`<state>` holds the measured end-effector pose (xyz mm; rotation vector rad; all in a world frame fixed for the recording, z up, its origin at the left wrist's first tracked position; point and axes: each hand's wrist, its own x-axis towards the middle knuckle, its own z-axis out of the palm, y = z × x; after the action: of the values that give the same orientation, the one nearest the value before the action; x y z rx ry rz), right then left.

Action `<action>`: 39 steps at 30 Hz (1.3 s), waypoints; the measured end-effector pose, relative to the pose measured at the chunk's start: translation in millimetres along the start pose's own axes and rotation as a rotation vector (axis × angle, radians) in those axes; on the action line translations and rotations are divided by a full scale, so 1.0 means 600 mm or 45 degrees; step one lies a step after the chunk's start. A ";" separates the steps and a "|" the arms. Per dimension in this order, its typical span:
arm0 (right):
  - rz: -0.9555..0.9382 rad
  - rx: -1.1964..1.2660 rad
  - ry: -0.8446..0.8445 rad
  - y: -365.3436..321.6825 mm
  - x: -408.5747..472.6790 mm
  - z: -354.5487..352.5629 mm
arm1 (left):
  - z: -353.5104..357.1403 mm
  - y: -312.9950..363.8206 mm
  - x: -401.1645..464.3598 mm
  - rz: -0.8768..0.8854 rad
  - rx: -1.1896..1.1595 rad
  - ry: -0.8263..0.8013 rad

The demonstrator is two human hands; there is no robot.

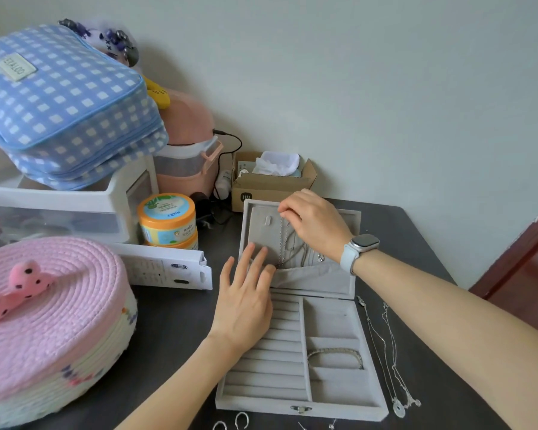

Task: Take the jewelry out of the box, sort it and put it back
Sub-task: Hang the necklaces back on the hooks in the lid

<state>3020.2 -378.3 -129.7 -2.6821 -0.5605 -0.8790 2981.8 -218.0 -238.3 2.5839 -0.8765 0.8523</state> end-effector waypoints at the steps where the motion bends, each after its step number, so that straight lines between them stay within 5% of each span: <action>1: -0.054 -0.046 0.054 0.001 -0.002 0.003 | -0.001 0.000 -0.001 -0.004 -0.007 -0.003; 11: -0.084 -0.324 0.320 0.019 -0.019 0.016 | -0.009 0.000 -0.006 -0.028 -0.080 -0.047; 19: 0.015 -0.274 0.199 0.017 -0.056 0.022 | -0.010 0.001 -0.010 -0.037 -0.123 -0.039; 29: 0.027 -0.295 -0.330 -0.024 -0.148 -0.005 | -0.016 0.003 -0.012 -0.026 -0.058 -0.101; 34: 0.252 -0.174 -0.205 -0.002 -0.209 -0.067 | -0.033 0.026 -0.006 -0.142 -0.048 -0.154; 39: 0.508 -0.081 -0.114 0.032 -0.286 -0.112 | -0.063 0.117 -0.018 -0.272 -0.379 -0.038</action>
<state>2867.3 -467.3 -184.2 -2.7569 -0.0068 -0.6756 2914.3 -251.6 -210.1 2.3797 -0.6624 0.5768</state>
